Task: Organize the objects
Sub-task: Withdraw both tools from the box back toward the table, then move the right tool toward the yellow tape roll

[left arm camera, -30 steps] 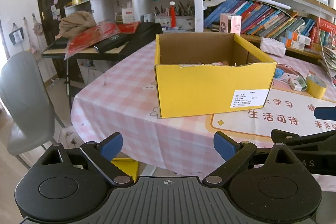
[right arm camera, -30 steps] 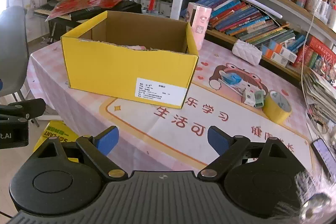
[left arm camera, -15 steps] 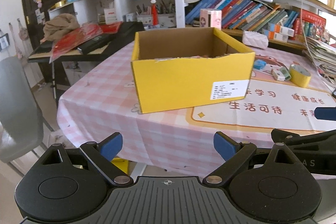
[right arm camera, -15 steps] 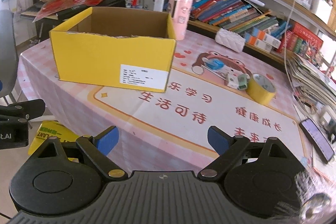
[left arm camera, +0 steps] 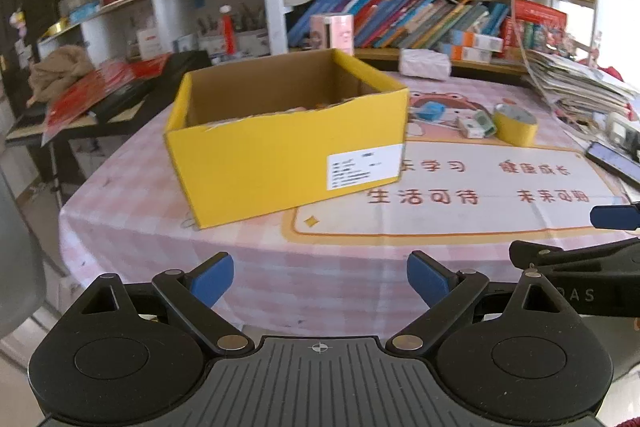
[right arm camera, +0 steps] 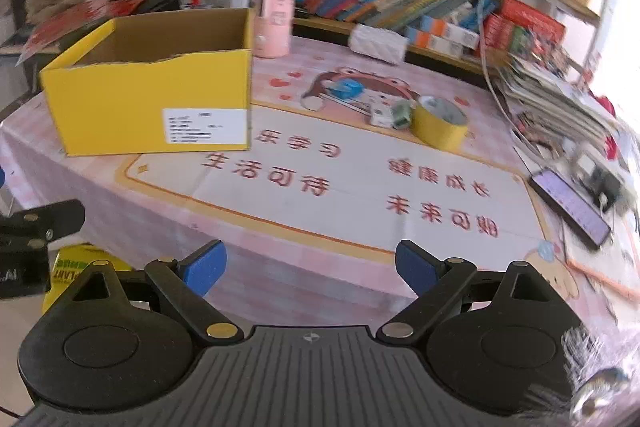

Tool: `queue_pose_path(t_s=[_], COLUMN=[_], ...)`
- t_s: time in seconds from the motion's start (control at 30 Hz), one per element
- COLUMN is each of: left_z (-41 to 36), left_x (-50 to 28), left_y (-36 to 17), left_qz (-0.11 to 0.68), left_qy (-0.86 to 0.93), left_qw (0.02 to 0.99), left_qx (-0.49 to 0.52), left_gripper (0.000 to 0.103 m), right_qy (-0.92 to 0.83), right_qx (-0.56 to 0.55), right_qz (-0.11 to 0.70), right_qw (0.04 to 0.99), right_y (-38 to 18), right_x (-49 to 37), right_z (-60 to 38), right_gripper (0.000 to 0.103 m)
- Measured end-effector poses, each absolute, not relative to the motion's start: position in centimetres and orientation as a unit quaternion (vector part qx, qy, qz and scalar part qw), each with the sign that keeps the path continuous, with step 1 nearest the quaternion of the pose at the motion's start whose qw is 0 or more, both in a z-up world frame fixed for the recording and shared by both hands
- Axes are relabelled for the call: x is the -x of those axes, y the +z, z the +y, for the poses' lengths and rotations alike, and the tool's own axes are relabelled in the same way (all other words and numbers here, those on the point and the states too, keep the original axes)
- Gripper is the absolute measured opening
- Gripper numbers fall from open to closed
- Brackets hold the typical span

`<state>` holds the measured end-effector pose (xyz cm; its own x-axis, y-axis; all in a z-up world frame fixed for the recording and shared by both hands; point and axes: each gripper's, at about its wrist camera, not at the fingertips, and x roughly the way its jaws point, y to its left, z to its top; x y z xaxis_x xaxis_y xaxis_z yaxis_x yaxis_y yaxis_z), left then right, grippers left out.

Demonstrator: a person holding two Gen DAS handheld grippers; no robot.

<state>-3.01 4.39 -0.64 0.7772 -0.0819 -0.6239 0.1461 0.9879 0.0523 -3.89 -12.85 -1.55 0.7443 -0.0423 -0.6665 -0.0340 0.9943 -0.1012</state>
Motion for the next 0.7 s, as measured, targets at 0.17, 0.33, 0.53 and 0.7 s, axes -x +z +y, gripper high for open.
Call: queue_pose_path(t_s=[0.17, 0.33, 0.53, 0.7], left_z=[3.3, 1.6, -0.6, -2.0], left_x=[2.4, 2.0, 1.2, 0.0], left_y=[-0.6, -0.6, -0.6, -0.5], left_qz=[0.327, 0.326, 0.326, 0.326], left_qy=[-0.076, -0.097, -0.117, -0.125], left_qw=[0.941, 0.939, 0.936, 0.935], left_qx=[-0.051, -0.059, -0.068, -0.066], left_gripper=[0.095, 0.095, 0.095, 0.095], right_qy=[-0.019, -0.037, -0.057, -0.065], right_qx=[0.045, 0.039, 0.029, 0.024], right_qz=[0.36, 0.36, 0.362, 0.36], right_qw=[0.932, 0.931, 0.93, 0.931], right_y=[-1.6, -1.6, -1.6, -1.5], right_x=[4.1, 4.3, 4.2, 3.5], right_z=[-13.9, -15.5, -17.6, -19.2], right_gripper=[0.091, 0.091, 0.091, 0.091])
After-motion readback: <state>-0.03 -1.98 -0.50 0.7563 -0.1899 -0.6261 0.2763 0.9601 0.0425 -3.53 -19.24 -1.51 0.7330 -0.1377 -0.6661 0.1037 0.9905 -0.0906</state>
